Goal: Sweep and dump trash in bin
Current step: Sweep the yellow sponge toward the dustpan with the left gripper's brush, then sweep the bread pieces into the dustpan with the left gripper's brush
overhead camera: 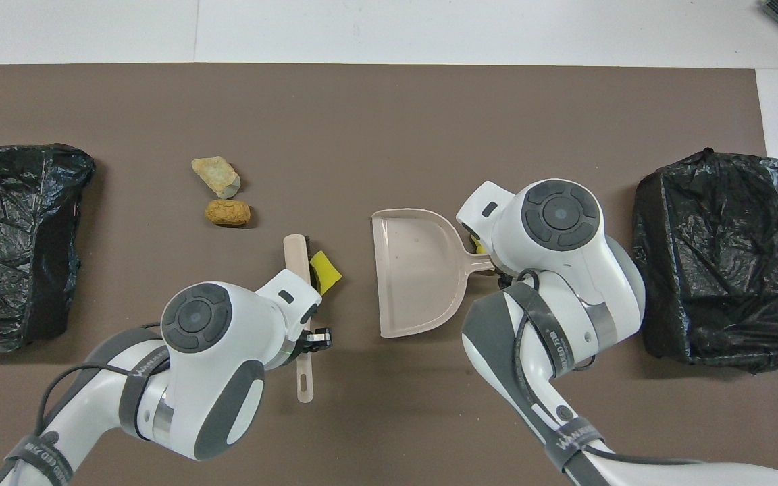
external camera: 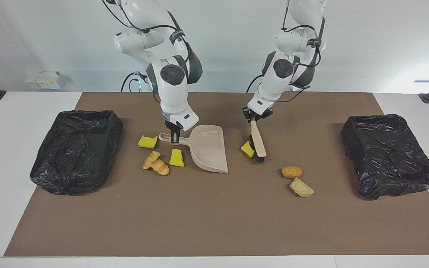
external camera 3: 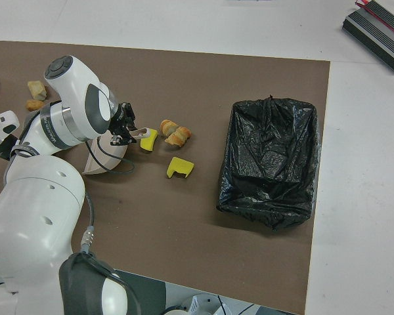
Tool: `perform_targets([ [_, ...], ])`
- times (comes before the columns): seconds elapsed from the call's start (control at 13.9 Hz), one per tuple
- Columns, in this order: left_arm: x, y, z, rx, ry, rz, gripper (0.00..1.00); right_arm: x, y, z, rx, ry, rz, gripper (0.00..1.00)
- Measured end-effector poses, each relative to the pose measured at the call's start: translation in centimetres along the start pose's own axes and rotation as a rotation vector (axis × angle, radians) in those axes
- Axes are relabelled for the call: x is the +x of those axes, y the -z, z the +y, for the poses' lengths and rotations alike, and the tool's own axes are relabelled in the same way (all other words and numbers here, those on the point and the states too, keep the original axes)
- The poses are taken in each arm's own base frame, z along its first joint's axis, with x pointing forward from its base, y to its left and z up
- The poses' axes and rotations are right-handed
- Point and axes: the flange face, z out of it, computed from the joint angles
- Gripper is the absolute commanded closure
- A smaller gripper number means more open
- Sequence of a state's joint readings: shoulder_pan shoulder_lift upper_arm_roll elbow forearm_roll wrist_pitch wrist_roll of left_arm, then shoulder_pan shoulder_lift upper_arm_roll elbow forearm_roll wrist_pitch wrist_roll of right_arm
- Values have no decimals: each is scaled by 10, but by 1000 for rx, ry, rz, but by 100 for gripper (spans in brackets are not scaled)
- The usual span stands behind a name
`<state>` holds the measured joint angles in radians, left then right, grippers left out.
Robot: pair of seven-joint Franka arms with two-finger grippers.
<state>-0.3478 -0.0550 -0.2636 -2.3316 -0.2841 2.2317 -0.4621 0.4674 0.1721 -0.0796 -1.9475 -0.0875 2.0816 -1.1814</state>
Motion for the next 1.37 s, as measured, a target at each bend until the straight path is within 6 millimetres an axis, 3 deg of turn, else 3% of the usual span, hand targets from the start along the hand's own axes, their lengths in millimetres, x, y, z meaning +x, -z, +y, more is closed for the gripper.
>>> perform_targets([
  [0.36,-27,12,60,-96,-18,-7,100,0,0,0,0,0,0,100],
  [0.58,-27,26,78,-120,-8,8,100,0,0,0,0,0,0,100],
  [0.72,-22,38,79,-125,1,2,100,0,0,0,0,0,0,100],
  [0.86,-6,45,60,-94,24,-7,100,0,0,0,1,0,0,100],
  [1.15,53,68,-24,58,-15,29,100,0,-1,0,1,-1,0,100],
  [1.37,89,85,-61,120,-39,47,100,0,-1,0,2,-7,-1,100],
])
